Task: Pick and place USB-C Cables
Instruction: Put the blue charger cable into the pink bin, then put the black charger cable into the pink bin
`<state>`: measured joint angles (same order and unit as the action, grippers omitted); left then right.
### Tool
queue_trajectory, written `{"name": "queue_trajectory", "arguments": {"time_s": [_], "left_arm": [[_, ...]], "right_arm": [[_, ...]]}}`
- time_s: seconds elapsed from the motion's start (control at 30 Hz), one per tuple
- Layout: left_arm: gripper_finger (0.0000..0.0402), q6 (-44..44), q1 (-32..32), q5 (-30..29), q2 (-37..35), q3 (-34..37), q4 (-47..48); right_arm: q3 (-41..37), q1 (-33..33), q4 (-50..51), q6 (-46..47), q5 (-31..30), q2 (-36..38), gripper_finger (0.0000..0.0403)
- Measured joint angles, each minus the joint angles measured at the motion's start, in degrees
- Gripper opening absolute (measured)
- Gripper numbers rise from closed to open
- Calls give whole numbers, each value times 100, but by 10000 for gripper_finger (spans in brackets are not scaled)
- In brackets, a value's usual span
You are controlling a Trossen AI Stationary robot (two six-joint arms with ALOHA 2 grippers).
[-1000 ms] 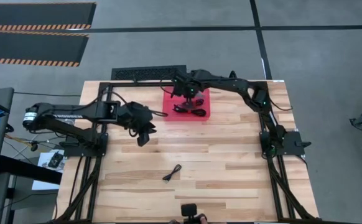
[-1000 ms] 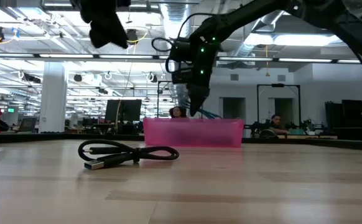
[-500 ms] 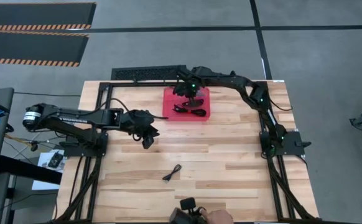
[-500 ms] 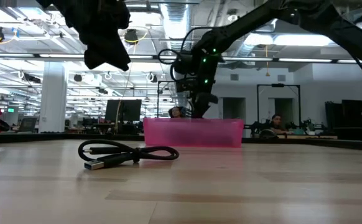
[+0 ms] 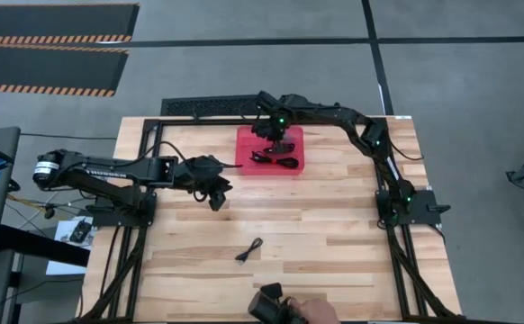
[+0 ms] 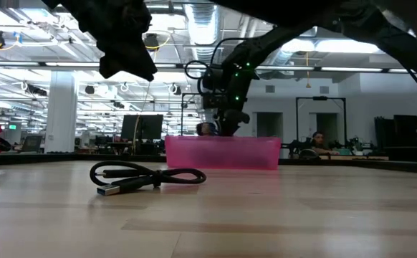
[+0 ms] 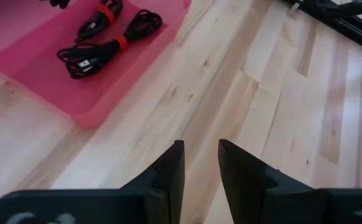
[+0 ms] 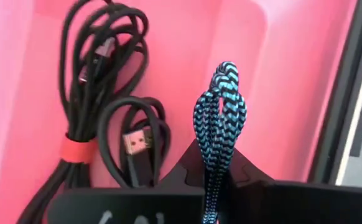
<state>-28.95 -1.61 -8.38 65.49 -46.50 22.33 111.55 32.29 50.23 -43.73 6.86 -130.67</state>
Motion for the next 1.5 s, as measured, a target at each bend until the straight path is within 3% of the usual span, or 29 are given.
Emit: {"name": "queue_trajectory", "arguments": {"time_s": [0.13, 0.7, 1.27, 1.5], "left_arm": [[84, 18, 0, -17, 0, 0, 0], [84, -26, 0, -340, 2, -7, 2], [84, -87, 4, -477, 2, -9, 17], [96, -86, 4, -586, 2, -9, 131]], "right_arm": [[-127, 13, -149, 60, 377, 2, 14], [-433, 53, -344, -27, 411, 7, 32], [-433, 85, -592, -26, 383, 7, 146], [-433, 79, -498, 391, 356, 245, 208]]}}
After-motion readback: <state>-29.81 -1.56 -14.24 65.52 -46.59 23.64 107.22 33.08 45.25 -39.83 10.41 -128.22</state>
